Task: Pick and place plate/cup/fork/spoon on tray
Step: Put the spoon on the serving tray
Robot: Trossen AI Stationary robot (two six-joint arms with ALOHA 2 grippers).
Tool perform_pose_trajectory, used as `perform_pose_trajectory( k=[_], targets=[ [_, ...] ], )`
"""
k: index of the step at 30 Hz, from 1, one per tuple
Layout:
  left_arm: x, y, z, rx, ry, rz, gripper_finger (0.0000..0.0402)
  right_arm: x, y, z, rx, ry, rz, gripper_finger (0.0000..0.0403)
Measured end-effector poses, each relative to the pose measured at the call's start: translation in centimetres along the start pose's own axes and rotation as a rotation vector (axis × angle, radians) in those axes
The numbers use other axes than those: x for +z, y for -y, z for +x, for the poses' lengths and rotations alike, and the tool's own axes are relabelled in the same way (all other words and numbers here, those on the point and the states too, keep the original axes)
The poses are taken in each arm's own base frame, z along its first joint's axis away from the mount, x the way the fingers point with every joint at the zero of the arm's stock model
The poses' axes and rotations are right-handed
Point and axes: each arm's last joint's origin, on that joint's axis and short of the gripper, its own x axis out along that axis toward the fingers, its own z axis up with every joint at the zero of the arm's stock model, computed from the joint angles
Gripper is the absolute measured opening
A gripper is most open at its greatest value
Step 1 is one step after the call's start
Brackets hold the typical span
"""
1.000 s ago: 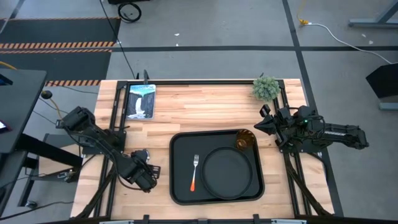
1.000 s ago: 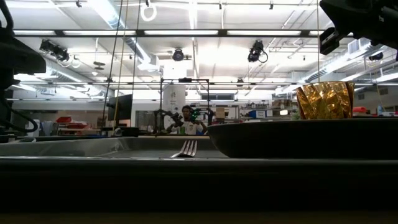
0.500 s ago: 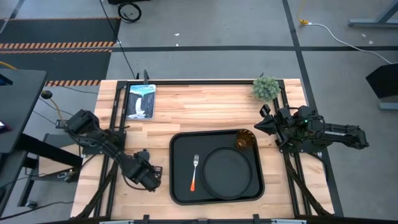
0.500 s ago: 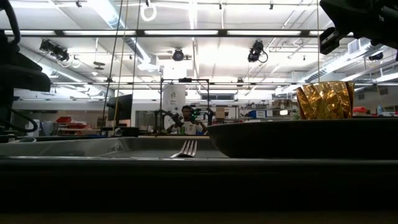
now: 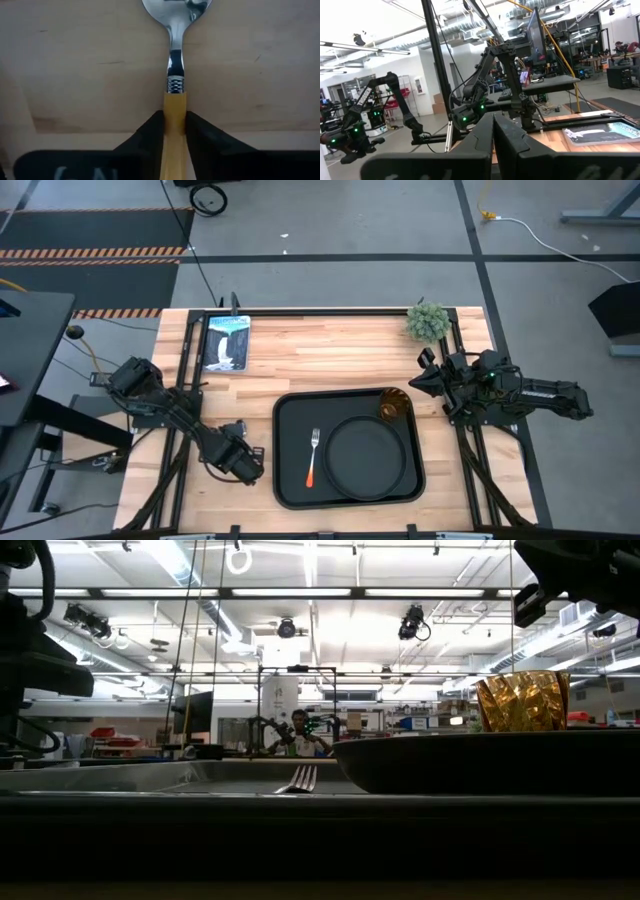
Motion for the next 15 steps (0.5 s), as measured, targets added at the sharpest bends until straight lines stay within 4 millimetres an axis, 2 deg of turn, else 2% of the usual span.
perform_pose_trajectory(
  k=[5,15],
  targets=[
    [0.01,-0.01,0.02,0.001,0.000,-0.003,0.0064,0.00,0.00,0.00,0.000,0.000,0.000,0.0018],
    [0.04,0.53,-0.95,-0.060,0.081,-0.026,0.0062,0.00,0.00,0.00,0.000,0.000,-0.002,0.0018]
  ],
)
